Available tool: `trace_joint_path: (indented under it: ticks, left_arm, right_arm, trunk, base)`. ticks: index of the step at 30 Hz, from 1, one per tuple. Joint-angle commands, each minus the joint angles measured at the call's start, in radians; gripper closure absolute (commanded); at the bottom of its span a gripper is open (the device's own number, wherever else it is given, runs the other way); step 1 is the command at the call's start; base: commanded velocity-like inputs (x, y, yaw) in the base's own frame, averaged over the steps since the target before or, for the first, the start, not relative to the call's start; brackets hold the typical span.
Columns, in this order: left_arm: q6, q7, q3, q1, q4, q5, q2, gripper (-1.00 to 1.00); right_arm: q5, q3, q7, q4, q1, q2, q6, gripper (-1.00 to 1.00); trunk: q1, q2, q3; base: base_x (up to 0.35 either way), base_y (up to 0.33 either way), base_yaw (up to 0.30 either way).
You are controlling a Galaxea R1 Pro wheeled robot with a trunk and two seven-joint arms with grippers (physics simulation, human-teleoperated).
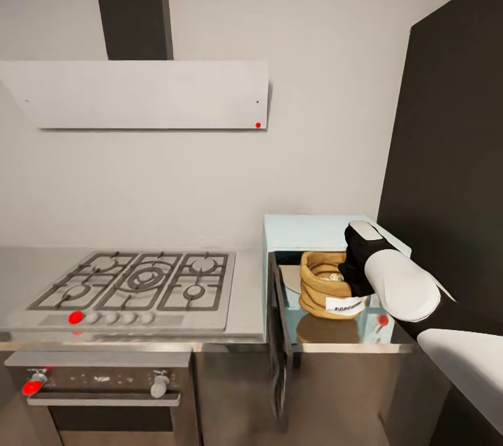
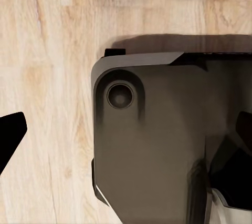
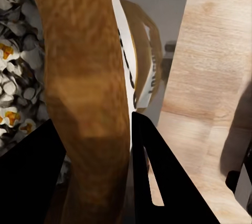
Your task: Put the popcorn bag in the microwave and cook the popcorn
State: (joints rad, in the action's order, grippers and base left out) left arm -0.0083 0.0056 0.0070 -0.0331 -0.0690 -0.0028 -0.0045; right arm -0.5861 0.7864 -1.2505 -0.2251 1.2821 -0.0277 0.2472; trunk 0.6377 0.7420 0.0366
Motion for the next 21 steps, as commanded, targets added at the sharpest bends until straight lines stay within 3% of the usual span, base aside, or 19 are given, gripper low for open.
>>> trace_joint_path:
  ticks: [1,10,21]
  left_arm:
    - [-0.001,0.001,0.001,-0.001,0.0,0.0,0.0,-1.0]
    - [-0.001,0.001,0.001,0.0,0.0,0.0,-0.002,-1.0]
    - [-0.001,0.001,-0.002,-0.001,0.0,0.0,-0.003,-1.0]
  right_arm:
    - [-0.01,-0.015,-0.003,-0.003,0.0,0.0,0.007,1.0]
    - [-0.01,-0.015,-0.003,-0.003,0.0,0.0,0.007,1.0]
    - [-0.009,-0.015,-0.003,-0.004,0.0,0.0,0.007,1.0]
  trunk:
    - [0.0,0.001,0.002]
    - [0.0,0.001,0.002]
    - [0.0,0.001,0.002]
  base:
    - [0.023,0.0,0.0]
    - [0.014,0.0,0.0]
    - [0.133,0.0,0.0]
